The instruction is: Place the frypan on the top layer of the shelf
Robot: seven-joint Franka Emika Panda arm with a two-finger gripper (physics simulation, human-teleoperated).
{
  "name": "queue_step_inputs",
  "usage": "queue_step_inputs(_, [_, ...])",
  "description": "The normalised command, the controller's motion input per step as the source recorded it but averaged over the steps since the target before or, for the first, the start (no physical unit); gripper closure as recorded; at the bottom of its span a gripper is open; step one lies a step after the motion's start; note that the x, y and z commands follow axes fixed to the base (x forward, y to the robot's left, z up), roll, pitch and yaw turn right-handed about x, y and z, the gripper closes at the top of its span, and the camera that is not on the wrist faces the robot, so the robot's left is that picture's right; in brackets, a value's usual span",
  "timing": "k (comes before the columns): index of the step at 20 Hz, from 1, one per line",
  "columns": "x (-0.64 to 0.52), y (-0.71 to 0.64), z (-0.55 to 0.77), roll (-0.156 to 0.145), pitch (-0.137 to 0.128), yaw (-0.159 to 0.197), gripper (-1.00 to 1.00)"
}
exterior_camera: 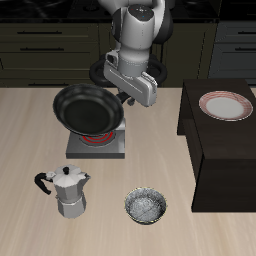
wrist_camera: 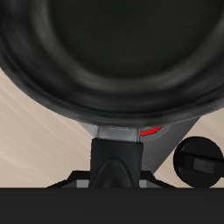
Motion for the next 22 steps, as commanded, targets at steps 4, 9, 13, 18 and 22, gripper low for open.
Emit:
queue_step_inputs(4, [0.09, -0.08, 0.1, 0.017, 0.006, 0.087, 1.0])
queue_step_inputs(9, [0.05, -0.07, 0.15, 0.005, -0.021, 0.123, 1.0])
queue_step_inputs(13, [0.01, 0.0, 0.08, 0.03, -0.019, 0.126, 1.0])
queue_step_inputs(18, [0.01, -0.07, 0.07, 0.039, -0.002, 0.147, 1.0])
queue_step_inputs(22, [0.03, -0.11, 0.07, 0.02, -0.008, 0.167, 1.0])
